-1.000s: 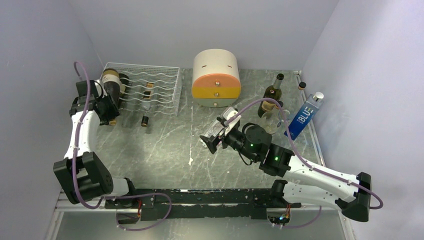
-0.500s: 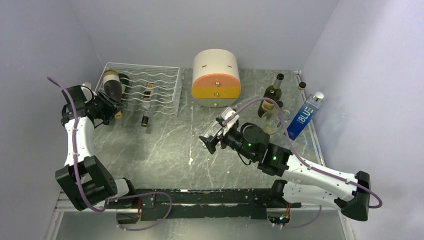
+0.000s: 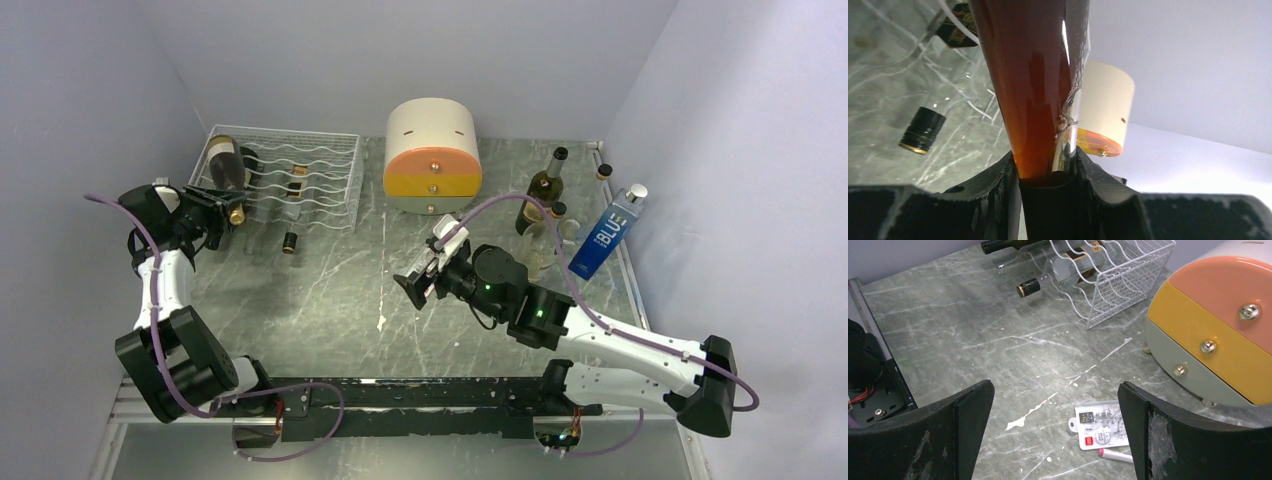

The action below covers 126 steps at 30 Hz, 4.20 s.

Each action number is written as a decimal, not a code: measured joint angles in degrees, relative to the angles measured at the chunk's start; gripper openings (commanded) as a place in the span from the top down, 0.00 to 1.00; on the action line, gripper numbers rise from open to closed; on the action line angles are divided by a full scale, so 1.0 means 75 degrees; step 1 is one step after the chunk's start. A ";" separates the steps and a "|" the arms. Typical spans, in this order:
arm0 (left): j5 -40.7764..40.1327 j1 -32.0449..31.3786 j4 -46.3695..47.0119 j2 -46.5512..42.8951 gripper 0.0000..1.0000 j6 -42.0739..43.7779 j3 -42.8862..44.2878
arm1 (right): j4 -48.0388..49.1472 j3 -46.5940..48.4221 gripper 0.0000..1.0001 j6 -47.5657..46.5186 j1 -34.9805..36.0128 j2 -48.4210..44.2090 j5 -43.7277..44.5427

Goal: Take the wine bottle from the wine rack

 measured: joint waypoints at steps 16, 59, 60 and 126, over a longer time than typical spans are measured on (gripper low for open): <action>0.1067 0.0006 0.2556 0.0000 0.93 -0.3080 -0.0201 | 0.0105 0.0073 0.00 0.0122 0.0000 0.0283 -0.0111; 0.2226 -0.3538 0.0085 -0.3168 0.93 -0.2381 -0.1431 | 0.0487 0.1314 0.00 0.0111 0.0000 0.2110 0.0673; 0.2221 -0.3617 -0.0157 -0.3223 0.93 -0.2244 -0.1480 | 0.0527 0.1314 0.00 0.0111 0.0000 0.2136 0.0627; 0.0044 -0.3995 -0.5965 -0.3698 0.11 0.4642 0.0755 | 0.2838 0.2430 0.87 -0.3774 -0.0026 0.6030 -0.5141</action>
